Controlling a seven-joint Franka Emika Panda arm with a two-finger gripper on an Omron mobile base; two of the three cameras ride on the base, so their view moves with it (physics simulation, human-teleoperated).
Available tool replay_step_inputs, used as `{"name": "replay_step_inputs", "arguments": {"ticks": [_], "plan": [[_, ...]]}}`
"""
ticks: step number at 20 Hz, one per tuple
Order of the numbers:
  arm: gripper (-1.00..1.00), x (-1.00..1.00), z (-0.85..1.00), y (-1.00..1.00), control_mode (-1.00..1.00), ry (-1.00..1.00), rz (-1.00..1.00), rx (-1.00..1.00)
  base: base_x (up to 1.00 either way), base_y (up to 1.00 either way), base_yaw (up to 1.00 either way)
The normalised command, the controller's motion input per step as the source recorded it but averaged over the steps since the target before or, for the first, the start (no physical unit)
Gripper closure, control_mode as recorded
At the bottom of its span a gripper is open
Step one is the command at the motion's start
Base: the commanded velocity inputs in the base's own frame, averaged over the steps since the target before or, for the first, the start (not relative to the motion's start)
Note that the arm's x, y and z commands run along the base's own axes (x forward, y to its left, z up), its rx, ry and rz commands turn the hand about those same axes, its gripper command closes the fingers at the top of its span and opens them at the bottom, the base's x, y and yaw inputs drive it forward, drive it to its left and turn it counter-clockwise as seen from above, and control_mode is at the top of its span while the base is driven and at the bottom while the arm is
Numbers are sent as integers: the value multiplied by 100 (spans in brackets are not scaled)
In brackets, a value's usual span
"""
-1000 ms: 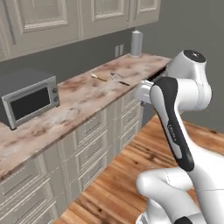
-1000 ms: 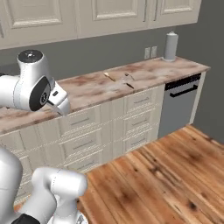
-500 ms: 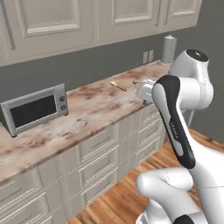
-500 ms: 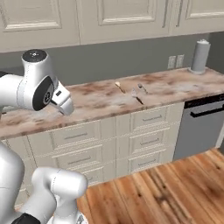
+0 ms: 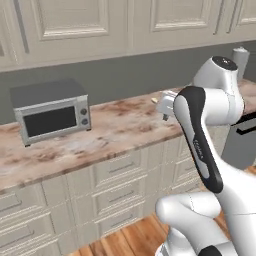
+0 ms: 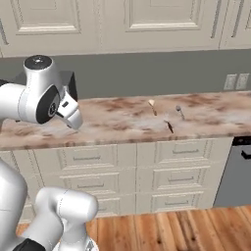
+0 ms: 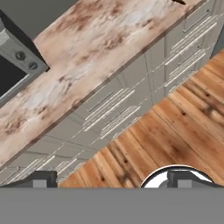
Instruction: Organize the utensils by type. Pick up the wooden spoons from the counter and place them in the open cabinet. Then pick up the metallic utensils from the counter and place them in the open drawer.
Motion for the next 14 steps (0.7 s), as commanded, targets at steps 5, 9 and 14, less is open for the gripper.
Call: {"name": "replay_step_inputs", "arguments": {"ticks": [5, 9, 14], "plan": [[-100, 0, 0, 0, 100, 0, 0, 0, 18, -63, 46], [-100, 0, 0, 0, 100, 0, 0, 0, 21, -72, 35], [-100, 0, 0, 0, 100, 0, 0, 0, 30, -85, 11]]}}
